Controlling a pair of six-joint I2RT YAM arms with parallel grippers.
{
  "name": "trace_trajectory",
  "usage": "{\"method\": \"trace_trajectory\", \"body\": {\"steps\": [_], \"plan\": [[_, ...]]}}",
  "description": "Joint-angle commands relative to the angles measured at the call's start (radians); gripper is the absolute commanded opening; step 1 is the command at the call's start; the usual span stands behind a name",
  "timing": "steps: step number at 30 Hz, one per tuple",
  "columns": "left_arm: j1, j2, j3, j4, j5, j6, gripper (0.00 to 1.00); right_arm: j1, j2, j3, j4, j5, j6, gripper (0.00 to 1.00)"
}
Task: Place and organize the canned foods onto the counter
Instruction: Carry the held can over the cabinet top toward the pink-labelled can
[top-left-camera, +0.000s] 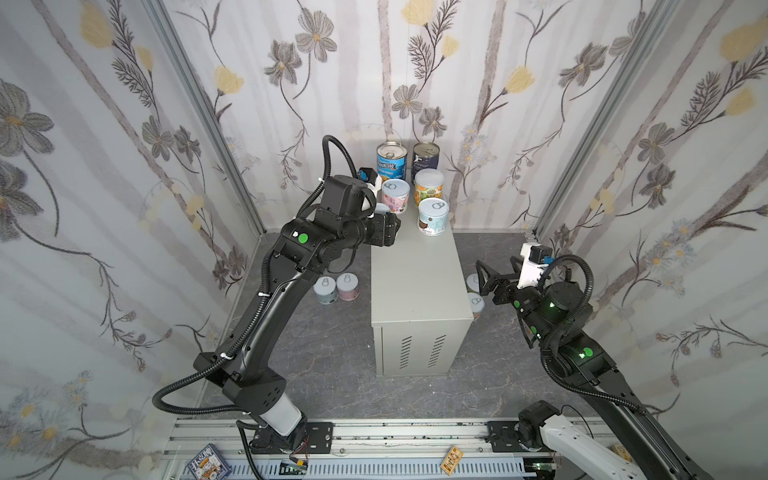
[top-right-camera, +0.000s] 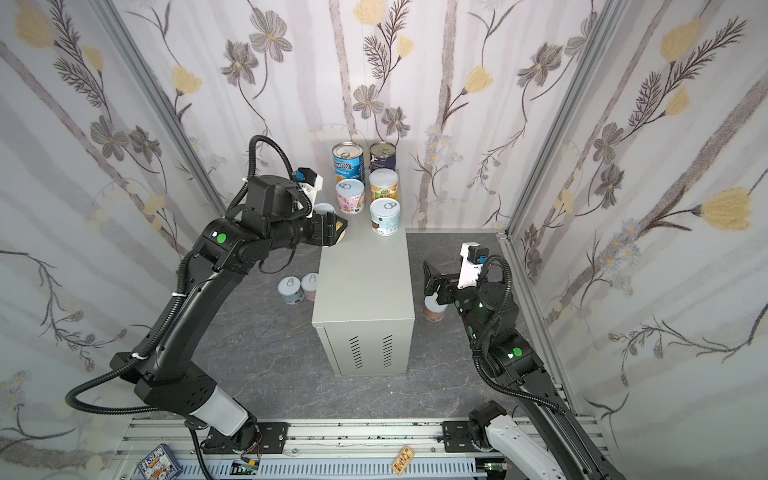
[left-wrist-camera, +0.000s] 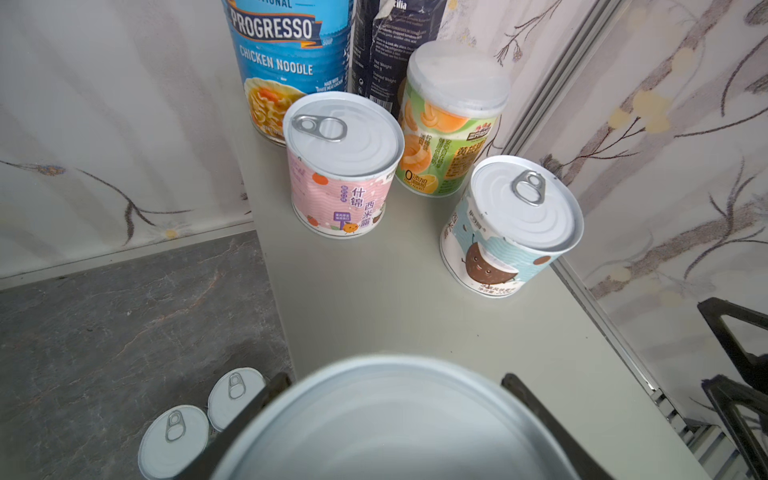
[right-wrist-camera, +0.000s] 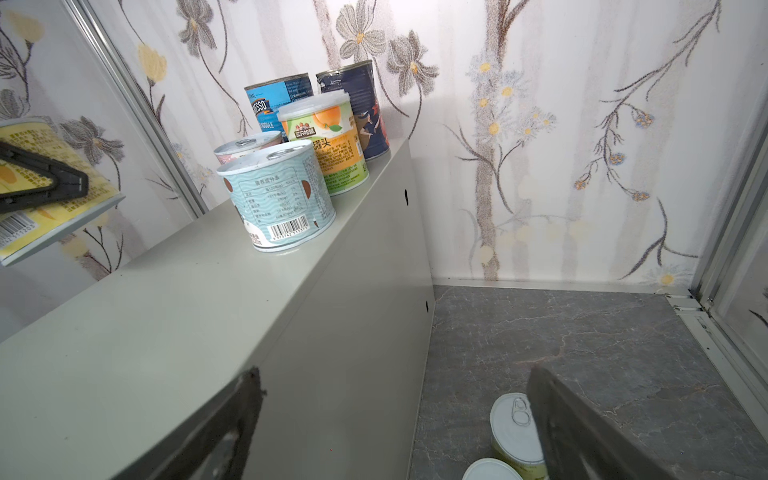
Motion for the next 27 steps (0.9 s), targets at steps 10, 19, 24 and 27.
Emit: {"method": "trace_trajectory", "body": {"steps": [10,19,24,27], "plan": [[-0.067,0.262,0.337,-0.174,-0.237,0.064,0.00,-0.005,-0.034,-0.019,0.003,0.048,-0.016,1.00],[-0.070,0.318,0.354,-0.146,-0.287,0.033,0.13,-0.007,-0.048,-0.026,-0.008,0.059,-0.010,1.00],[-0.071,0.343,0.367,-0.134,-0.312,0.029,0.26,-0.007,-0.055,-0.028,-0.014,0.062,-0.006,1.00],[-0.070,0.361,0.389,-0.132,-0.326,0.029,0.30,-0.008,-0.058,-0.029,-0.019,0.065,-0.004,1.00]]}}
